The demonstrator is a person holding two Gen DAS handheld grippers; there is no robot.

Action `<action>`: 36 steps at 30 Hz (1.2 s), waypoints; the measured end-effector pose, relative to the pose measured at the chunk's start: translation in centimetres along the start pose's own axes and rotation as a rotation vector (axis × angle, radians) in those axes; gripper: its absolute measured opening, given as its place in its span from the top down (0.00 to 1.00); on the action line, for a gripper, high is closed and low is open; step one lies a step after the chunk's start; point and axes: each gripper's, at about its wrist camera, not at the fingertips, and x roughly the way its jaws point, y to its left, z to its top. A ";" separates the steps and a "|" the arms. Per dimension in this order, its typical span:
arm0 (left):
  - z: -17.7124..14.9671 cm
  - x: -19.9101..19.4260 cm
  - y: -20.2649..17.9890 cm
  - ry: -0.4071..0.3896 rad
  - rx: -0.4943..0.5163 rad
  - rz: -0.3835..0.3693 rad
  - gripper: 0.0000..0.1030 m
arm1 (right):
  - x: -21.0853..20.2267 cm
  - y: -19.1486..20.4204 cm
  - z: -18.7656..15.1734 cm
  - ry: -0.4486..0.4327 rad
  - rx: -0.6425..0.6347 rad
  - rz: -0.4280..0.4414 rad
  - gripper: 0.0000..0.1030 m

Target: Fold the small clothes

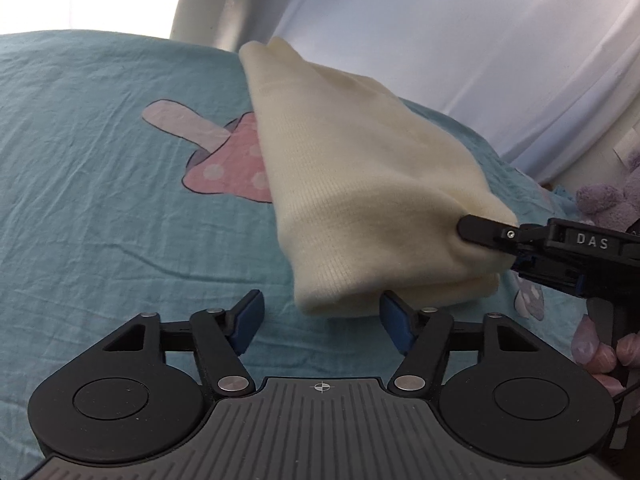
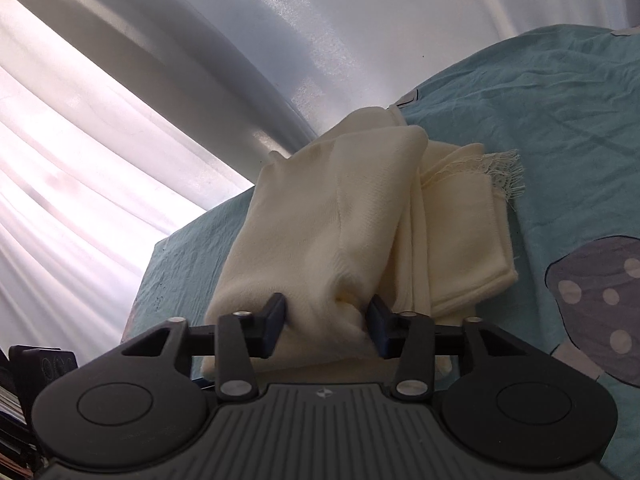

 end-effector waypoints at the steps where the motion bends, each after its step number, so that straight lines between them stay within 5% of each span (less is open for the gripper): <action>1: 0.0 -0.1 0.2 -0.001 -0.002 0.005 0.39 | 0.3 0.3 -0.1 -0.001 -0.017 -0.015 0.83; 9: 0.4 -1.8 1.7 -0.017 -0.067 -0.023 0.37 | -3.6 3.4 -0.7 -0.206 -0.200 -0.153 0.89; 13: 0.3 -2.1 1.9 -0.014 -0.054 -0.018 0.35 | -1.9 1.7 -2.5 -0.154 -0.232 -0.280 0.91; 15: 0.4 -2.5 2.3 -0.012 -0.060 -0.015 0.35 | -2.1 1.0 -2.8 -0.157 -0.232 -0.270 0.91; 16: 0.4 -2.9 2.6 -0.017 -0.068 -0.011 0.35 | -2.3 1.0 -2.5 -0.147 -0.230 -0.281 0.90; 18: 0.8 -3.7 3.2 -0.042 -0.088 -0.010 0.35 | -3.5 1.3 -1.8 -0.161 -0.211 -0.311 0.70; 19: 1.1 -4.2 3.5 -0.055 -0.103 -0.022 0.35 | -4.2 1.7 -1.6 -0.188 -0.223 -0.324 0.70; 23: 2.8 -5.0 3.6 -0.112 -0.149 -0.063 0.29 | -5.4 4.6 -1.1 -0.273 -0.308 -0.265 0.72; 28: 3.9 -3.8 3.0 -0.102 -0.154 -0.057 0.29 | 0.2 8.6 -1.2 -0.200 -0.436 -0.158 0.81; 32: 4.0 -3.1 3.6 -0.081 -0.150 -0.054 0.29 | 3.4 7.2 -2.9 -0.123 -0.419 -0.210 0.86; 36: 4.4 -2.2 4.1 -0.061 -0.157 -0.076 0.29 | 2.1 6.1 -4.8 -0.101 -0.448 -0.198 0.88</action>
